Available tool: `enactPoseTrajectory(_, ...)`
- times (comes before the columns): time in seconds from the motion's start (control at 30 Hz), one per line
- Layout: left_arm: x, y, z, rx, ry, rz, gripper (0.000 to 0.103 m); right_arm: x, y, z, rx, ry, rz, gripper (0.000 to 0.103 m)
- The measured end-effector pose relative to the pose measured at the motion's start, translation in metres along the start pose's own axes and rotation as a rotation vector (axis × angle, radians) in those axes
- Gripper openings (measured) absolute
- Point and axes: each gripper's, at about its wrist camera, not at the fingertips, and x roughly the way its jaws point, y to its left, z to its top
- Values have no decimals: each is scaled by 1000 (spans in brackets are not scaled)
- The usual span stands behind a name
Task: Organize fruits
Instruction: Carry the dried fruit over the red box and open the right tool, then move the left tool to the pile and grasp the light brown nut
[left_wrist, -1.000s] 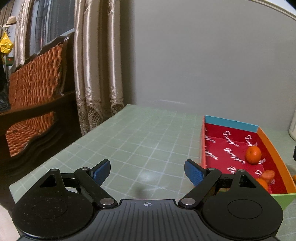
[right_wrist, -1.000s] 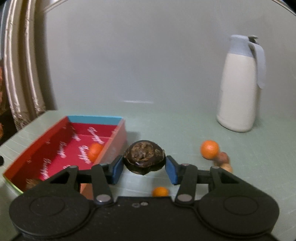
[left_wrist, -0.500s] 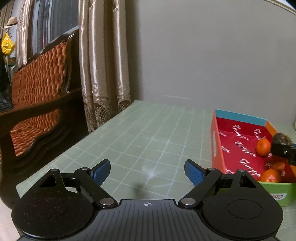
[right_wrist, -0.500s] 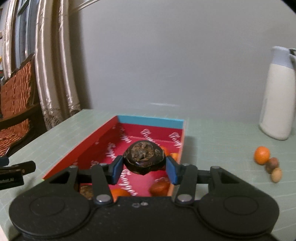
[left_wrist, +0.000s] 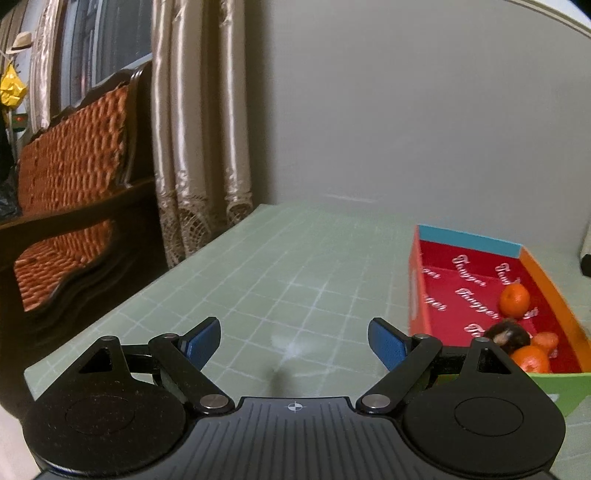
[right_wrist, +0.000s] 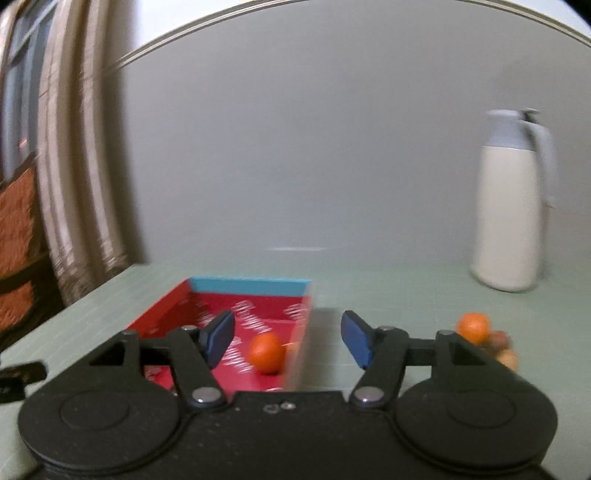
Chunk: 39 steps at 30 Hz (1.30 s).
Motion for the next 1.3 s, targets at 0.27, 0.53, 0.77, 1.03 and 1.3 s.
enactPoseTrajectory(0.27,-9,-38,4,26,-31,-55,99,-13,-60,9,95,-41,-119,67)
enactPoseTrajectory(0.53,-20,-98,8,85,-53,-153,101,-28,-107,10,118,-56,-209,70)
enactPoseTrajectory(0.77,-30,-145,6,129,-67,-232,103,-43,-149,8,159,-72,-292,71)
enactPoseTrajectory(1.03,-40,-202,1,140,-82,-350,103,-63,-197,2,194,-70,-394,72)
enactPoseTrajectory(1.3,-49,-269,-16,191,-89,-433,103,-75,-231,-3,201,-57,-467,72)
